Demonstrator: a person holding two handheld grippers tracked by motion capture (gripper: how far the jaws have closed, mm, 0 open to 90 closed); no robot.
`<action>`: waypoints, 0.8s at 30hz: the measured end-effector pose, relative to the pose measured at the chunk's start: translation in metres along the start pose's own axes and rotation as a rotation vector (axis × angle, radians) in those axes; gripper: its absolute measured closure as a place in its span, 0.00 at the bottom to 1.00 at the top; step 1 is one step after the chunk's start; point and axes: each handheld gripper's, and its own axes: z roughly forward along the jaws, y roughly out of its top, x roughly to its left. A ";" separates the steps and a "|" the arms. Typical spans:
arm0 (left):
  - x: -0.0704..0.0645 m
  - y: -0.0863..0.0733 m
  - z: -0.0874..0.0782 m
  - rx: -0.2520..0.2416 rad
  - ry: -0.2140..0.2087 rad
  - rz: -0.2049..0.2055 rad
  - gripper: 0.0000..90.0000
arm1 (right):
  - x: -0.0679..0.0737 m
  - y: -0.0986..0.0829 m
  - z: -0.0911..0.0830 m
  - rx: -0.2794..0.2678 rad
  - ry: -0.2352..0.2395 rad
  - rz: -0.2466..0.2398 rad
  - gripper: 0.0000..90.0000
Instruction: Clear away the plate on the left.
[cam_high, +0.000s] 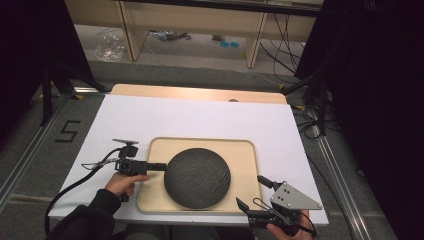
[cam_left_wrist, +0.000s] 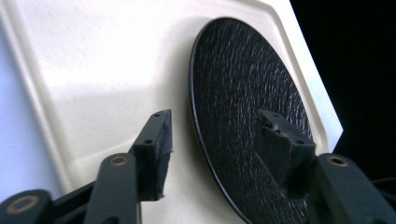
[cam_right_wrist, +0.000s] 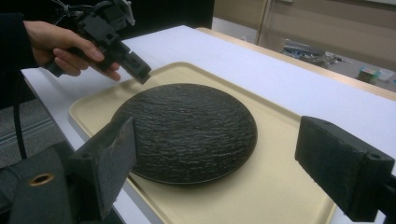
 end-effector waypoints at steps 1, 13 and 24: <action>0.000 0.001 -0.001 -0.004 0.005 -0.004 0.48 | 0.000 0.000 -0.001 -0.001 0.001 -0.001 0.16; -0.010 0.001 -0.021 -0.075 0.013 0.052 0.39 | 0.001 0.002 0.002 -0.004 0.012 -0.007 0.16; -0.015 0.001 -0.047 -0.165 0.014 0.129 0.35 | 0.003 0.001 -0.003 -0.003 -0.004 -0.005 0.16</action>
